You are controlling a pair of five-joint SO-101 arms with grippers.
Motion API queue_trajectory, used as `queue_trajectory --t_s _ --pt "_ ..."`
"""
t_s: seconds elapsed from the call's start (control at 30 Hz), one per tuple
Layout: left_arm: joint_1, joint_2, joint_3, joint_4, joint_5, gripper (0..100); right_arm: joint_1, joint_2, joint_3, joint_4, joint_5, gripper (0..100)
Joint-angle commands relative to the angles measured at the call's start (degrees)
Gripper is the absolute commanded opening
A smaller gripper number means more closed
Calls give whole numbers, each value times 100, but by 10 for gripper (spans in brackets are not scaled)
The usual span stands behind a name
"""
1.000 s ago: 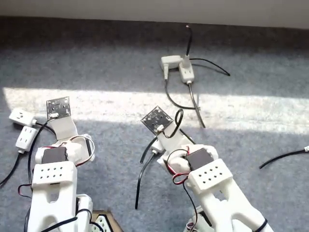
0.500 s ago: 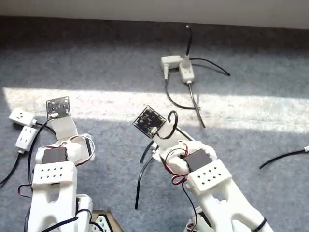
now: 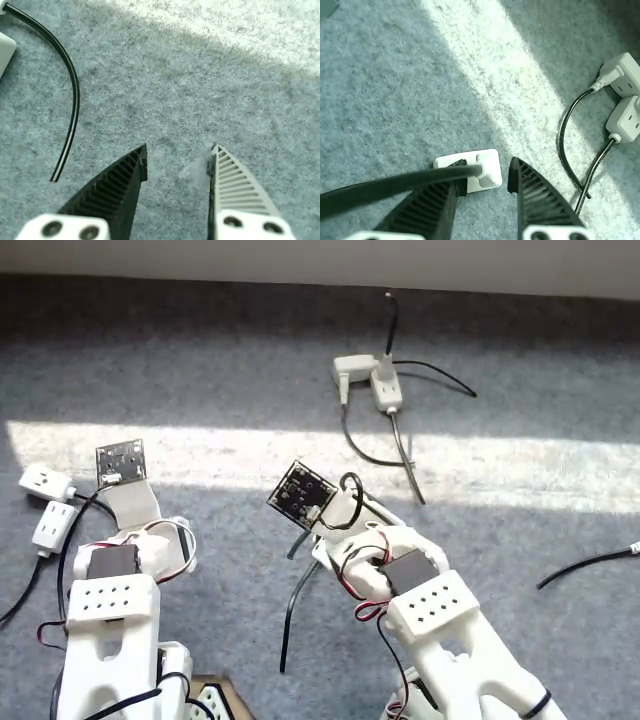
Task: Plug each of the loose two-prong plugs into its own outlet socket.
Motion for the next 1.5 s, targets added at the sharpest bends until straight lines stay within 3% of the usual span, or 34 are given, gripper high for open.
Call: queue_trajectory --t_s 0.0,0.57,0.93,1.3,1.47 --pt "-4 -48 -22 -70 35 214 -57 22 171 -136 105 146" --pt "-4 -48 -13 -70 35 214 -330 -13 813 -1015 79 146" --pt "119 -48 -13 -70 26 214 338 -57 435 -840 105 148" --pt "75 -57 -13 -158 35 213 -418 -48 347 -875 -167 148" --pt "75 -66 -13 -149 35 213 -435 -48 347 -1297 -387 149"
